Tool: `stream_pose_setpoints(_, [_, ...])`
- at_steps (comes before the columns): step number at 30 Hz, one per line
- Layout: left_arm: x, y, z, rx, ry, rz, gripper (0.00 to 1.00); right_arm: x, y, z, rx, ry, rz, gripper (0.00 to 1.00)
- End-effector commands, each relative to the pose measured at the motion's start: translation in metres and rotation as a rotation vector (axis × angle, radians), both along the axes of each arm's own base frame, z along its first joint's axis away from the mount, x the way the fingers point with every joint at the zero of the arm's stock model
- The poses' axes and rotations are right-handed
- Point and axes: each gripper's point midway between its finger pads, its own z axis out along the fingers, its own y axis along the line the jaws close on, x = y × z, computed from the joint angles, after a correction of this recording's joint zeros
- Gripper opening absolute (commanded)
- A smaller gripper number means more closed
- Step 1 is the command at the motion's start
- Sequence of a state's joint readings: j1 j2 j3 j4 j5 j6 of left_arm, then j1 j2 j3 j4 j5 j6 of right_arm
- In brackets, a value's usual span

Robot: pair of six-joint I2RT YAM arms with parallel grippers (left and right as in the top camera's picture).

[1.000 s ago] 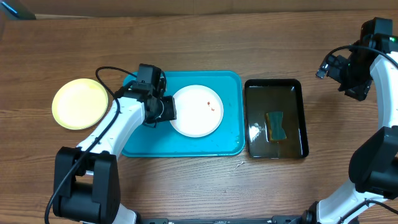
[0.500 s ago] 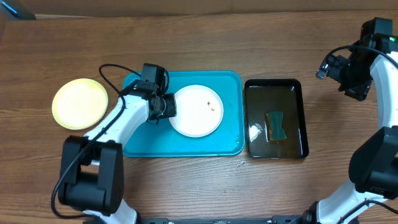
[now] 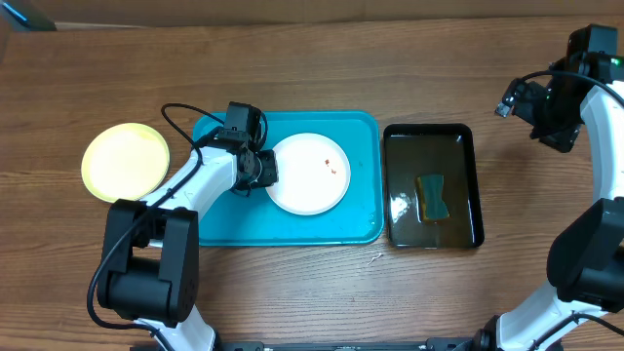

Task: Clean dirty plates on tray and stack at the side

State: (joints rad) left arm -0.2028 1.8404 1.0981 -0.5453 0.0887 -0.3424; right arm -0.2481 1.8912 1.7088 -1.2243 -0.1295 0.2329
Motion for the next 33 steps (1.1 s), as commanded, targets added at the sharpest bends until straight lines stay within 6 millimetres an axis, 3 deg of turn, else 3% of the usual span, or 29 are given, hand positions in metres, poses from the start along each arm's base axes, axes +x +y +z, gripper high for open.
stream_pose_setpoints(1, [-0.003,0.001,-0.007,0.011,0.016,0.009,0.25,-0.001,0.032,0.016,0.179,-0.033,0.033,1.00])
stream_pose_setpoints(7, [-0.003,0.001,-0.007,0.011,0.016,0.009,0.25,-0.020,0.077,0.014,0.226,0.053,0.153,0.78])
stream_pose_setpoints(16, [-0.005,0.002,-0.007,0.013,0.023,0.009,0.25,-0.066,0.127,-0.012,0.061,0.264,0.326,0.69])
stream_pose_setpoints(19, [-0.005,0.002,-0.007,0.012,0.023,0.009,0.25,-0.079,0.131,-0.027,0.012,0.322,0.318,0.68])
stream_pose_setpoints(22, [-0.005,0.002,-0.007,0.012,0.023,0.009,0.25,-0.089,0.121,-0.048,-0.069,0.369,0.269,0.67])
stream_pose_setpoints(26, [-0.005,0.002,-0.007,0.012,0.023,0.009,0.24,-0.101,0.120,-0.081,-0.068,0.391,0.268,0.66])
stream_pose_setpoints(33, [-0.005,0.002,-0.007,0.012,0.021,0.009,0.25,-0.121,0.147,-0.123,0.100,0.387,0.288,0.62])
